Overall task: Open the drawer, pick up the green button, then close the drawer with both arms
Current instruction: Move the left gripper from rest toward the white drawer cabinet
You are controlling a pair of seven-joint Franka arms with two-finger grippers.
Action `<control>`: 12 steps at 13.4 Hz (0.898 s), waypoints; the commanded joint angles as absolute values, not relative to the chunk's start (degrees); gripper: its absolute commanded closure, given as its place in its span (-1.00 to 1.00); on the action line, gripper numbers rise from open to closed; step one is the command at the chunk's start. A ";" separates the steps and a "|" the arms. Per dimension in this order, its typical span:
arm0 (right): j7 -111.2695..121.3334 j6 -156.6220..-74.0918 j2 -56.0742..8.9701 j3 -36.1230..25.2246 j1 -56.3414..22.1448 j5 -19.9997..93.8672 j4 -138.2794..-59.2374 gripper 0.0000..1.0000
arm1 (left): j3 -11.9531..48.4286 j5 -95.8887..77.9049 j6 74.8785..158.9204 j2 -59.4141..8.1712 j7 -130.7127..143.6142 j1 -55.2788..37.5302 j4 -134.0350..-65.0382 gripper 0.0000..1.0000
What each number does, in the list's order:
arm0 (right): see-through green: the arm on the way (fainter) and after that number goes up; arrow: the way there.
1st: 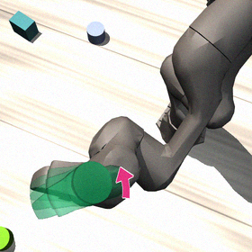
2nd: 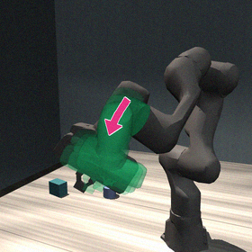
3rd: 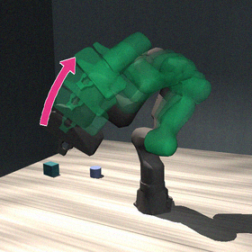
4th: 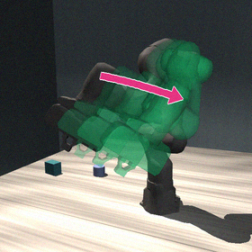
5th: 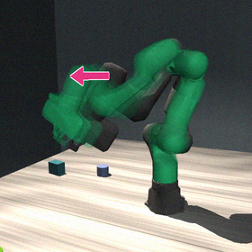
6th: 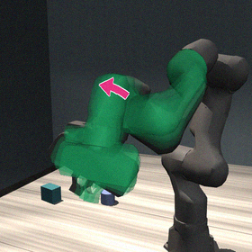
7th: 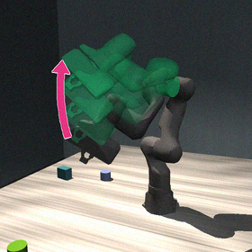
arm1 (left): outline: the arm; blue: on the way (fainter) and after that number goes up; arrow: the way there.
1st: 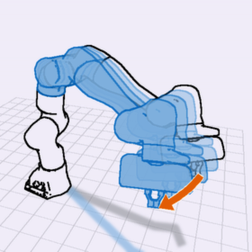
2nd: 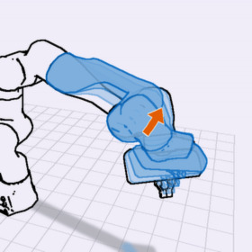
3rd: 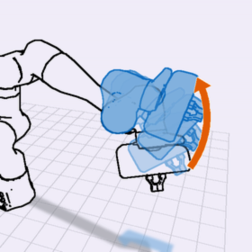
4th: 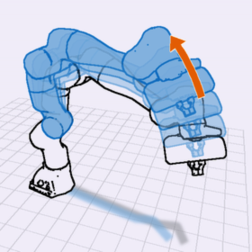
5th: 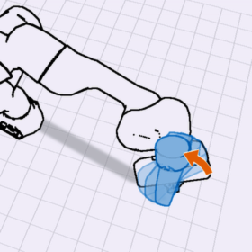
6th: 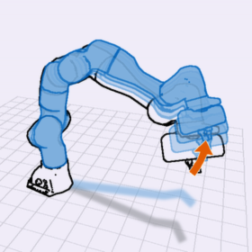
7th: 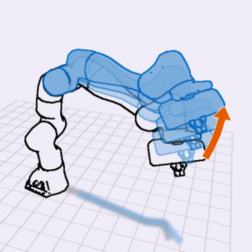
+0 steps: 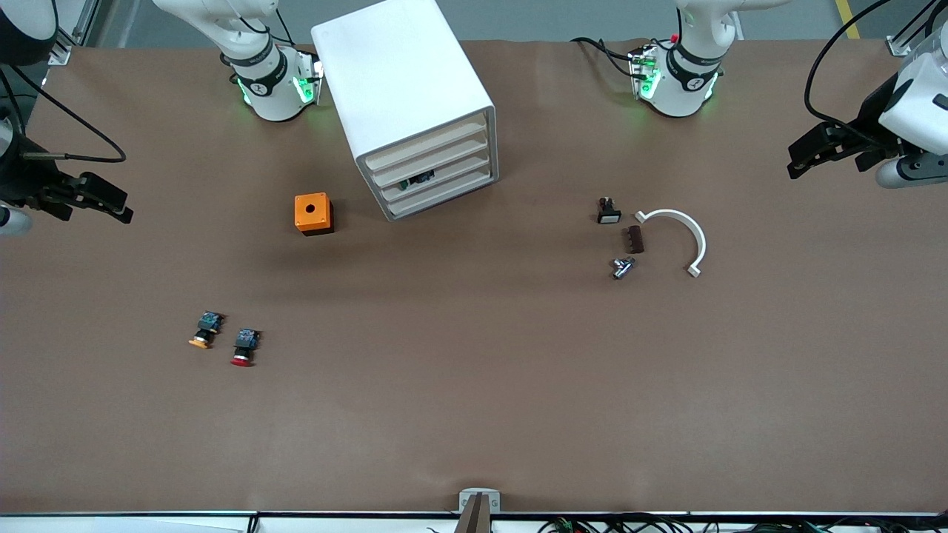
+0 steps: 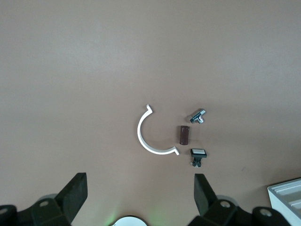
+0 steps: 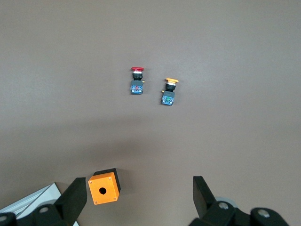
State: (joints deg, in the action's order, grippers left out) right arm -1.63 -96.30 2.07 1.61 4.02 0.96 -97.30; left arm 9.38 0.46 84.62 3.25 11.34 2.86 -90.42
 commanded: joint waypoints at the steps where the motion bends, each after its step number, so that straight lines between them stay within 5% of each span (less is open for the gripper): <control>1: -2.55 -96.86 3.52 1.85 4.13 0.00 -98.79 -1.00 | 9.84 1.85 84.29 3.43 10.28 3.34 -90.26 -1.00; 7: -2.64 -96.86 3.43 1.85 4.13 0.00 -98.79 -1.00 | 9.23 2.02 81.91 0.98 10.28 3.60 -88.15 -0.99; 12: -2.64 -96.86 3.43 1.93 4.04 0.00 -98.79 -1.00 | 9.93 0.27 81.91 -9.29 11.42 0.45 -88.07 -1.00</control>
